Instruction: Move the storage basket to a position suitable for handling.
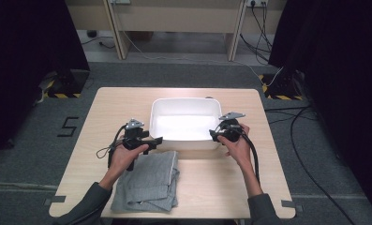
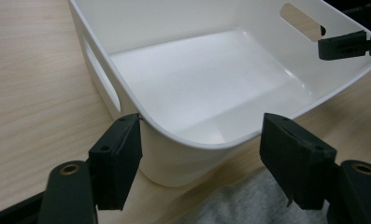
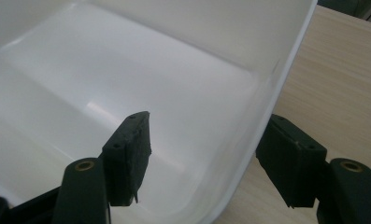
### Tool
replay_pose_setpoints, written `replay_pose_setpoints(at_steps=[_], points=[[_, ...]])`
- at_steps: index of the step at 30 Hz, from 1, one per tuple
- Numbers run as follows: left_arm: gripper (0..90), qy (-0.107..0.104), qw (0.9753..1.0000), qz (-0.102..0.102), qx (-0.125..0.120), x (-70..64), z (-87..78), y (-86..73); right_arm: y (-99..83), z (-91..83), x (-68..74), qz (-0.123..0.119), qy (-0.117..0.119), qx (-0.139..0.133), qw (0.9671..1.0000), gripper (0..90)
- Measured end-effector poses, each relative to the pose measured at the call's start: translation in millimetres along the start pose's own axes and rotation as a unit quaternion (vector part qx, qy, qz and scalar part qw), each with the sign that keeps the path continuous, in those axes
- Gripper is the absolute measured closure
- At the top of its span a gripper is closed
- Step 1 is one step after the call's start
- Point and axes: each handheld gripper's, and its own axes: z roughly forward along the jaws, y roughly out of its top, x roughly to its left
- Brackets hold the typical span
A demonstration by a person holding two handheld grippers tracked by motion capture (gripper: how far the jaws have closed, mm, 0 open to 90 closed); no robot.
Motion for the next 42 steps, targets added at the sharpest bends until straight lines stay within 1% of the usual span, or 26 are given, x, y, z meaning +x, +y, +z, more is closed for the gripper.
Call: replay_pose_setpoints(at_steps=[3,4,5,6,10,13,16,17,21,23,24,25,27,28,29,30,31,33,35,38,39,40,41,42], points=[[29.5,0.001,1.0000,0.000,0.000,2.7,-2.8,-1.0,2.5,2.2,3.5,-0.001,0.003,0.001,1.0000,36.7],[29.4,0.003,1.0000,0.001,0.001,3.0,-3.9,-1.5,2.9,2.8,3.4,-0.007,0.004,0.000,1.0000,36.7],[29.3,0.004,1.0000,0.001,0.001,3.4,-5.0,-2.3,3.1,3.1,5.0,-0.003,0.005,0.000,1.0000,36.7],[29.2,0.004,1.0000,0.002,0.000,4.1,-6.4,-3.5,3.3,3.3,5.7,-0.006,0.006,-0.001,1.0000,36.6],[29.1,0.006,1.0000,-0.001,0.000,6.6,-11.0,-5.7,3.5,3.5,10.1,-0.004,0.014,-0.002,0.9999,36.5],[28.9,0.007,1.0000,-0.002,0.000,8.3,-13.5,-6.9,4.3,3.6,14.2,-0.011,0.013,-0.001,0.9999,36.5],[28.9,0.006,1.0000,-0.002,0.001,9.3,-15.7,-7.9,4.5,3.6,17.5,-0.009,0.013,0.000,0.9999,36.5],[28.8,0.008,1.0000,-0.002,0.002,9.6,-16.5,-8.4,4.4,3.4,18.4,-0.013,0.013,0.001,0.9998,36.5],[28.8,0.006,1.0000,-0.003,-0.001,10.6,-18.6,-10.3,3.6,1.9,22.1,-0.011,0.014,0.002,0.9998,36.3],[28.8,0.008,1.0000,-0.001,-0.001,10.0,-18.7,-10.7,3.0,2.2,21.7,-0.004,0.016,-0.002,0.9999,36.3],[28.8,0.008,1.0000,-0.001,-0.001,10.0,-18.8,-10.7,2.8,2.7,20.7,-0.006,0.017,-0.004,0.9998,36.1],[29.0,0.007,1.0000,-0.002,-0.001,10.3,-19.0,-10.7,2.5,2.9,20.6,0.000,0.018,-0.005,0.9998,35.9],[29.6,0.006,1.0000,-0.006,-0.004,11.1,-19.7,-11.3,1.5,2.8,19.9,-0.002,0.018,-0.010,0.9998,35.7],[29.2,0.003,0.9999,-0.009,-0.007,11.3,-20.4,-11.8,0.7,2.0,20.2,0.003,0.020,-0.013,0.9997,32.7],[27.3,0.002,0.9999,-0.011,-0.009,11.7,-21.5,-12.3,0.2,0.2,20.6,0.010,0.018,-0.018,0.9996,27.2],[25.5,0.005,0.9998,-0.011,-0.012,12.0,-23.8,-12.9,0.0,-2.8,21.3,0.011,0.008,-0.018,0.9997,24.6],[25.2,0.006,0.9998,-0.011,-0.015,12.3,-25.5,-13.3,-0.1,-8.4,22.3,0.003,-0.005,-0.026,0.9997,24.2],[24.3,0.001,0.9997,-0.015,-0.020,12.8,-31.6,-14.6,-0.4,-19.4,23.1,0.000,-0.012,-0.045,0.9989,22.6],[23.0,-0.001,0.9996,-0.015,-0.025,12.3,-39.8,-16.4,-0.7,-30.0,24.1,0.006,-0.002,-0.060,0.9982,22.5],[21.8,-0.004,0.9993,-0.014,-0.033,11.2,-50.1,-20.2,-2.9,-42.9,26.9,0.002,0.002,-0.072,0.9974,22.1],[21.3,-0.008,0.9994,-0.011,-0.031,10.7,-57.5,-25.8,-4.7,-46.8,28.4,0.001,0.004,-0.076,0.9971,22.2],[21.1,-0.008,0.9994,-0.011,-0.031,10.7,-57.5,-25.8,-4.7,-46.8,28.4,0.001,0.004,-0.076,0.9971,22.2],[21.1,-0.008,0.9995,-0.009,-0.028,10.7,-60.2,-28.9,-10.7,-53.2,33.1,-0.002,0.013,-0.082,0.9966,22.1],[21.0,-0.008,0.9995,-0.009,-0.028,10.7,-60.2,-28.9,-14.1,-55.4,35.6,0.000,0.018,-0.085,0.9962,22.2]])
